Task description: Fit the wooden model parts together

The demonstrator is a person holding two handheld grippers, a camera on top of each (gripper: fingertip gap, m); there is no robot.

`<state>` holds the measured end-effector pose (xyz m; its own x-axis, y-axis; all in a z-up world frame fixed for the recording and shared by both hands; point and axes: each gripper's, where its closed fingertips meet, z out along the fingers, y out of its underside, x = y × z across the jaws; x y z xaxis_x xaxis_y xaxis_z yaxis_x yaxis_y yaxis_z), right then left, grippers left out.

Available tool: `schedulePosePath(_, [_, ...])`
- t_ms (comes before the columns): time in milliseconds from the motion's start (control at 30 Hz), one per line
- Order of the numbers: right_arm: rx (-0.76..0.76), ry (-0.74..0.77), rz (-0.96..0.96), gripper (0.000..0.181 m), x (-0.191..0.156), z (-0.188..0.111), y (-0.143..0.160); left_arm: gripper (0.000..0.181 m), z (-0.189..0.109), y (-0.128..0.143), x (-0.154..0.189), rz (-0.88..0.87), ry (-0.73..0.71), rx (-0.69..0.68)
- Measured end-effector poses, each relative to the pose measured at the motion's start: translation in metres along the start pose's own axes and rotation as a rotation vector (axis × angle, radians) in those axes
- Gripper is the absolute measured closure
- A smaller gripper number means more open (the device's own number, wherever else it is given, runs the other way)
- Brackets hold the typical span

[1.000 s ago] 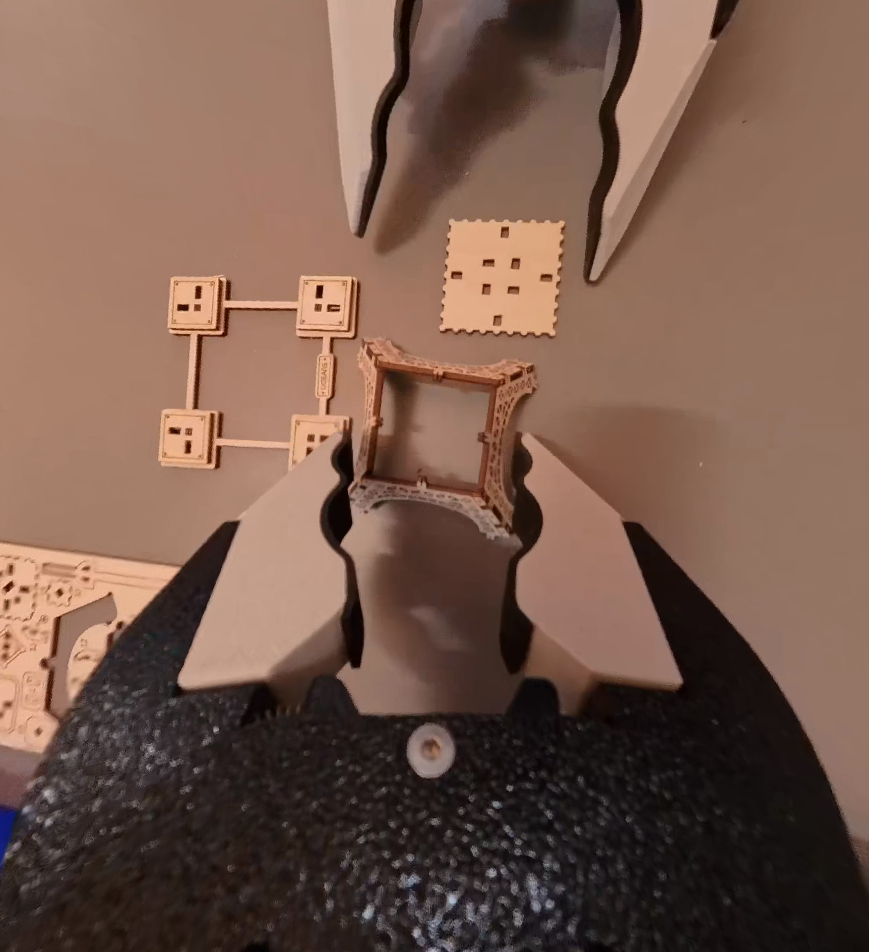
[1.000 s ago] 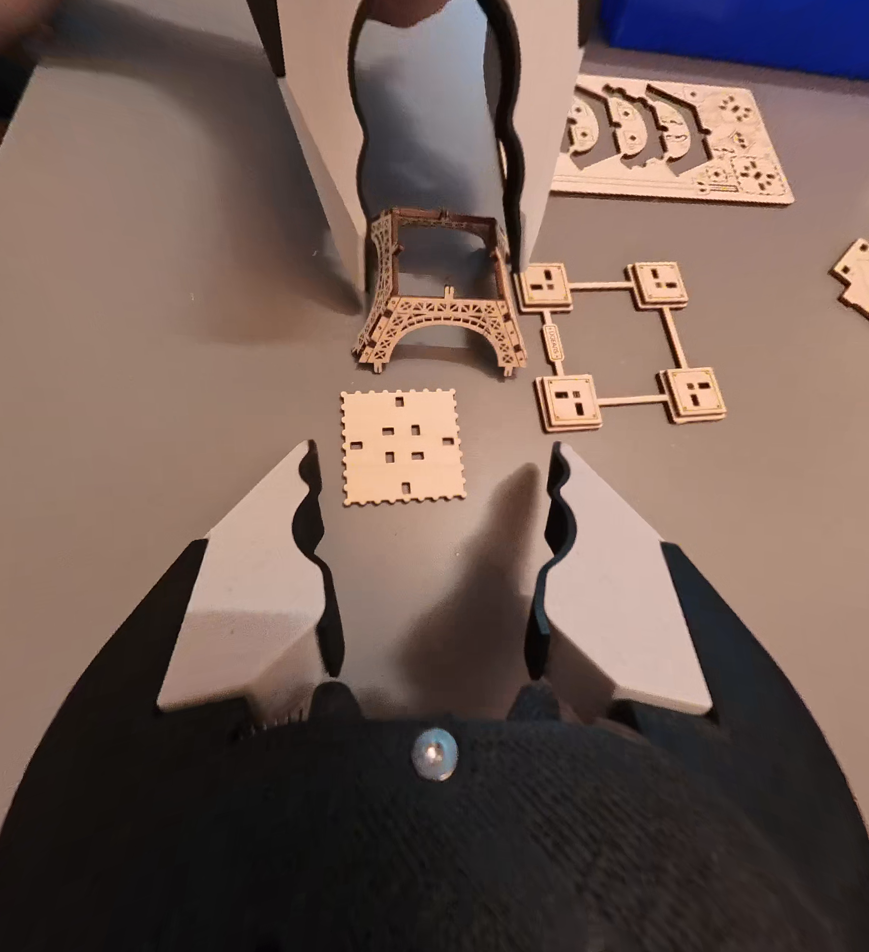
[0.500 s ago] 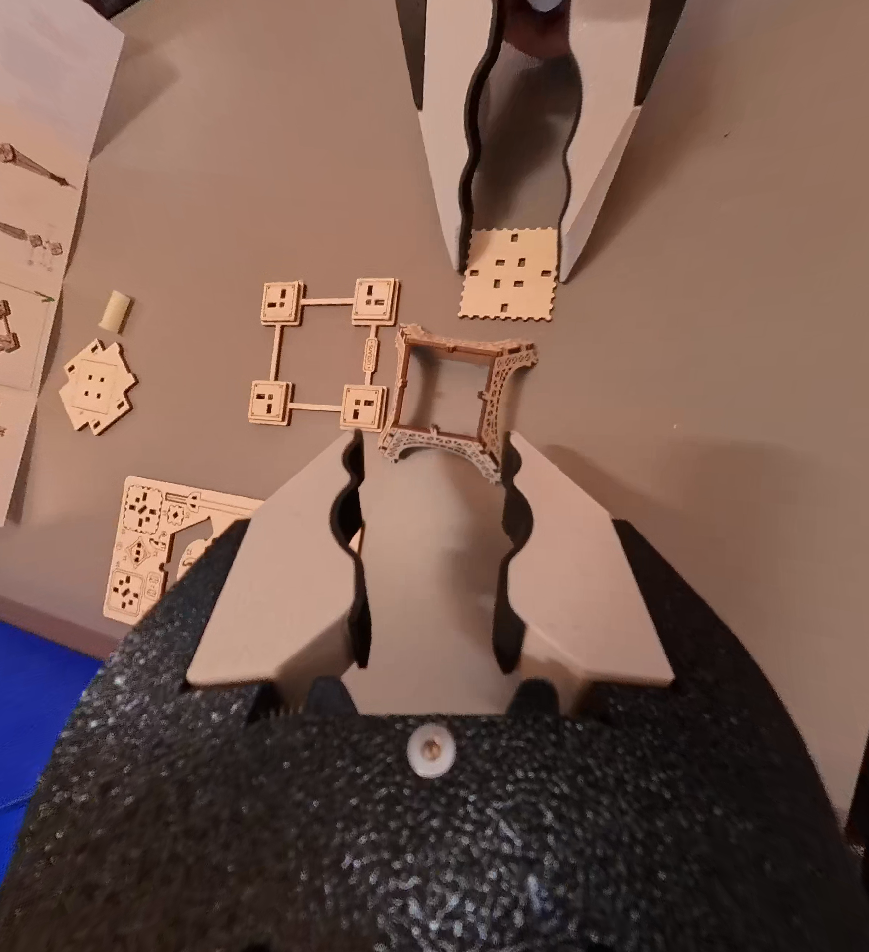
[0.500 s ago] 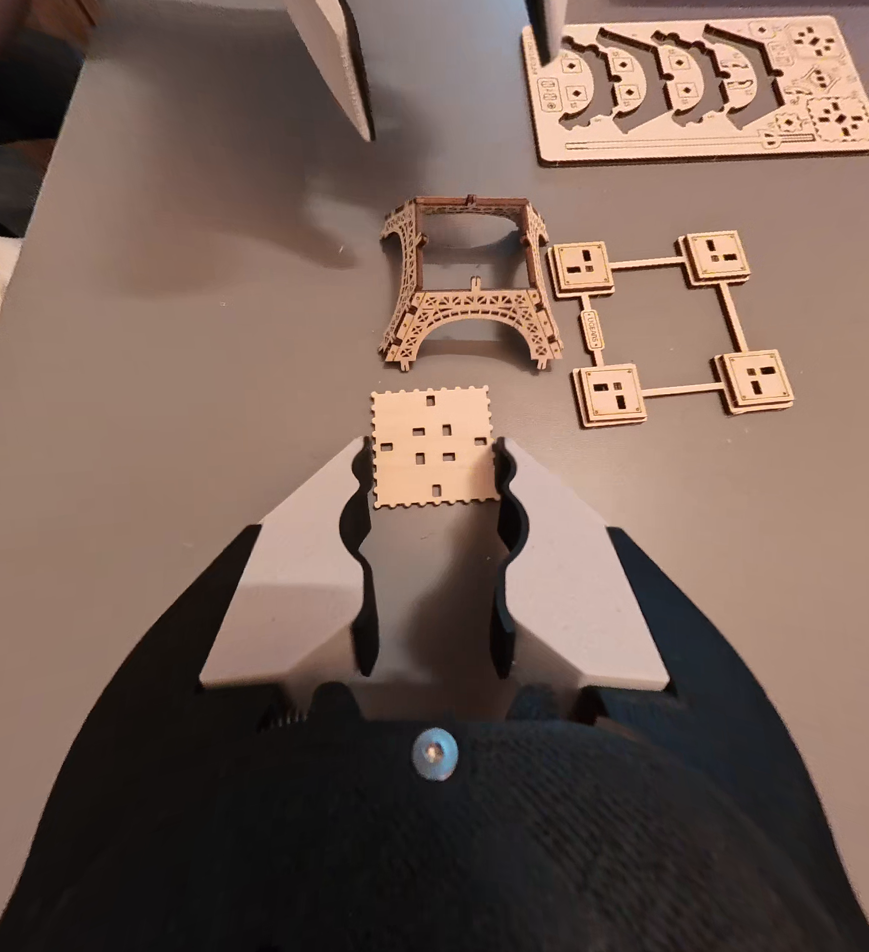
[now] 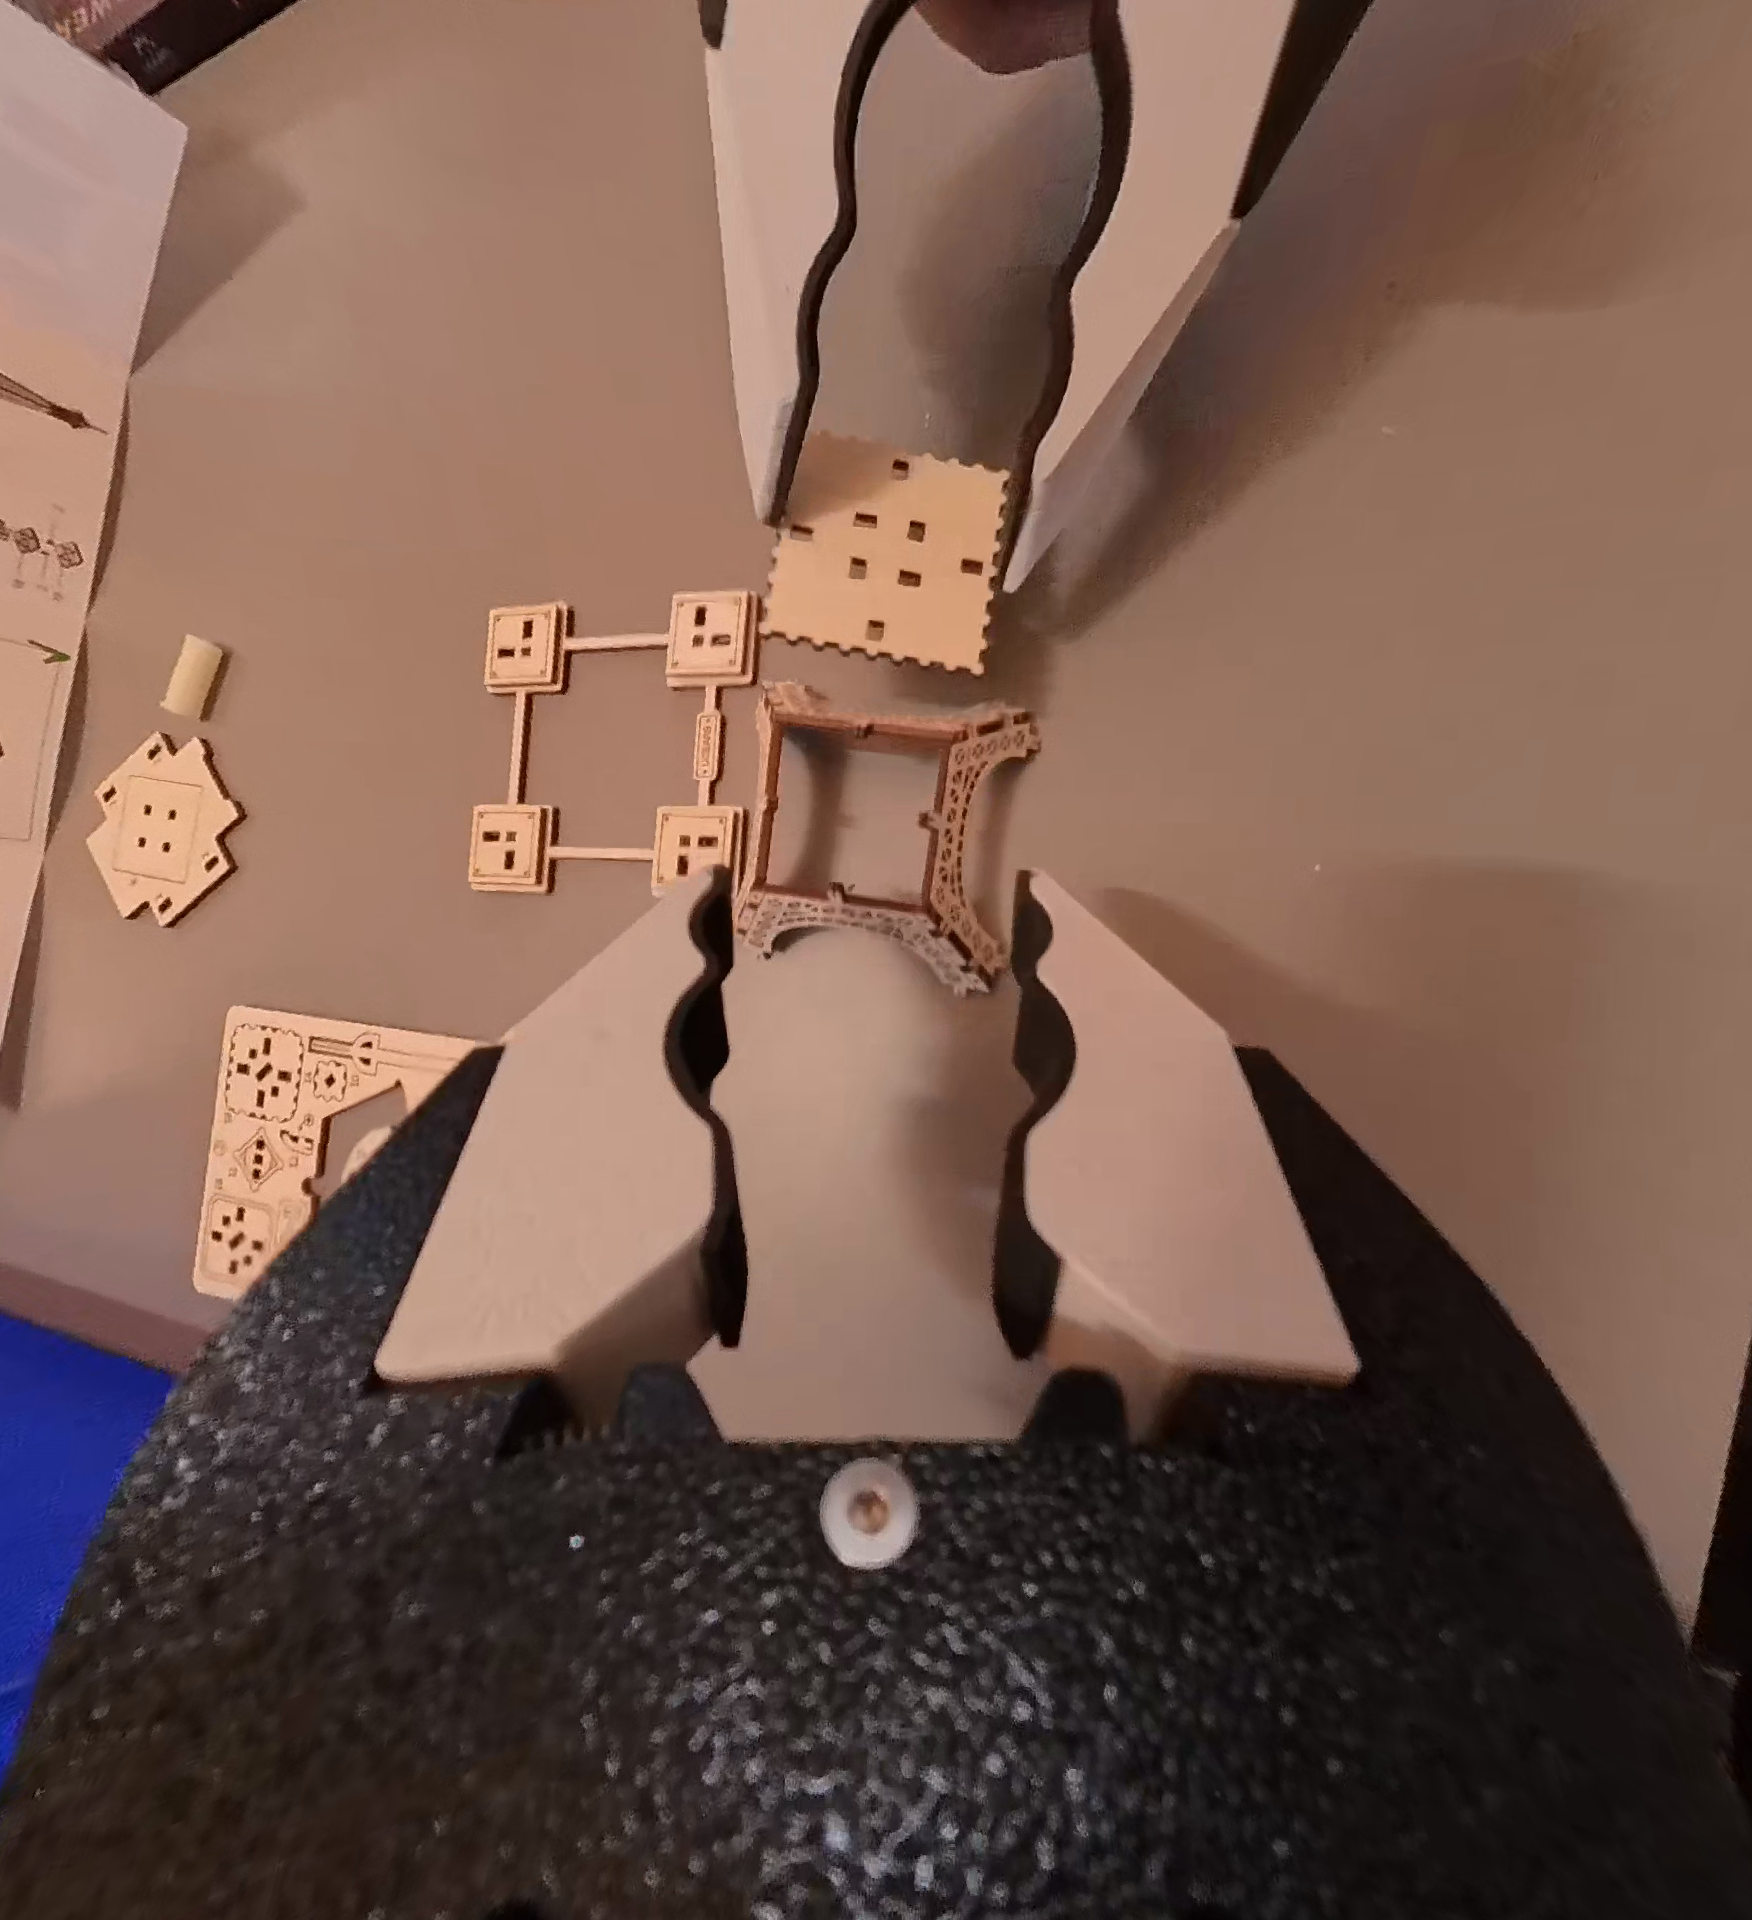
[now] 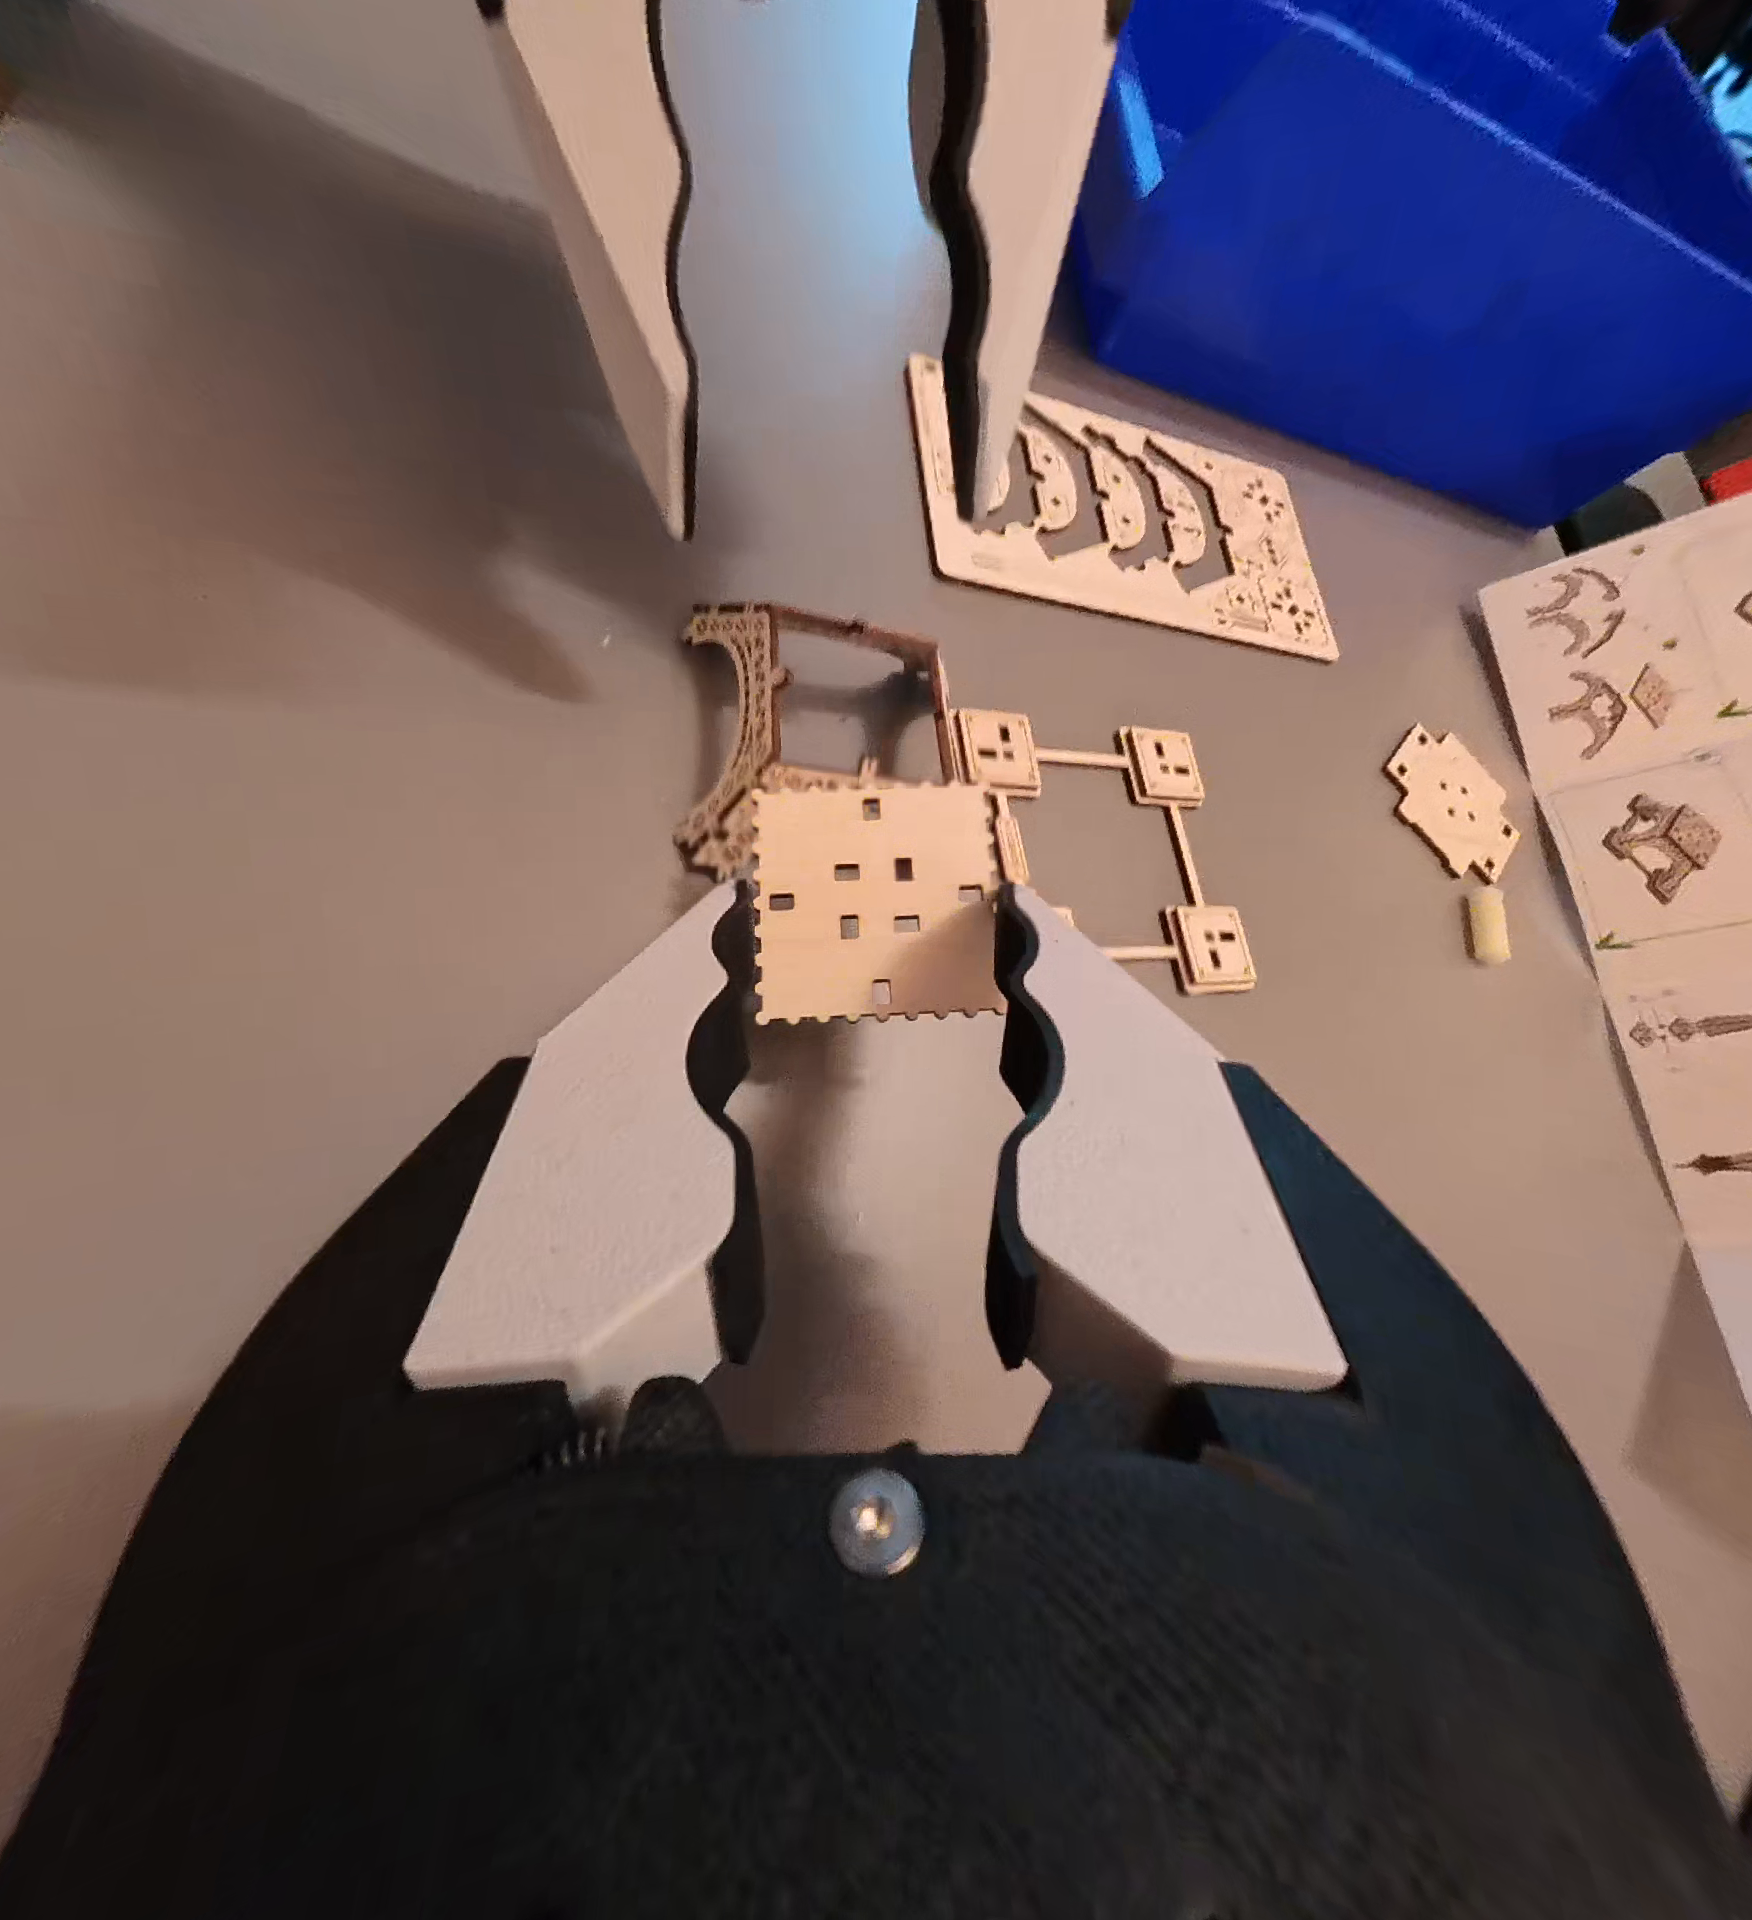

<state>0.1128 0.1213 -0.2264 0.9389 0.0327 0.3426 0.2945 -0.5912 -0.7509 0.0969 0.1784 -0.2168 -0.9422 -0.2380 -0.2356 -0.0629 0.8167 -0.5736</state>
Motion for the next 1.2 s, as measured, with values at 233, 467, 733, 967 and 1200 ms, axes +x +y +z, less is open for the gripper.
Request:
schedulePosePath(233, [-0.017, -0.076, 0.057, 0.137, -0.005, 0.025, -0.033, 0.128, -0.004, 0.02, -0.008, -0.042, -0.018, -0.038])
schedulePosePath(467, [-0.149, -0.097, 0.135, 0.137, 0.008, 0.04, -0.023, 0.129, 0.0, 0.03, -0.007, -0.054, 0.003, -0.058])
schedulePosePath(733, [-0.159, -0.165, 0.179, 0.137, 0.003, 0.039, -0.024, 0.129, 0.001, 0.034, -0.007, -0.065, 0.021, -0.053])
schedulePosePath(967, [-0.179, -0.187, 0.168, 0.137, -0.002, 0.043, -0.023, 0.129, 0.005, 0.039, -0.005, -0.075, 0.042, -0.066])
schedulePosePath(1200, [-0.219, -0.209, 0.15, 0.137, -0.003, 0.042, -0.022, 0.131, 0.01, 0.042, -0.004, -0.1, 0.07, -0.065])
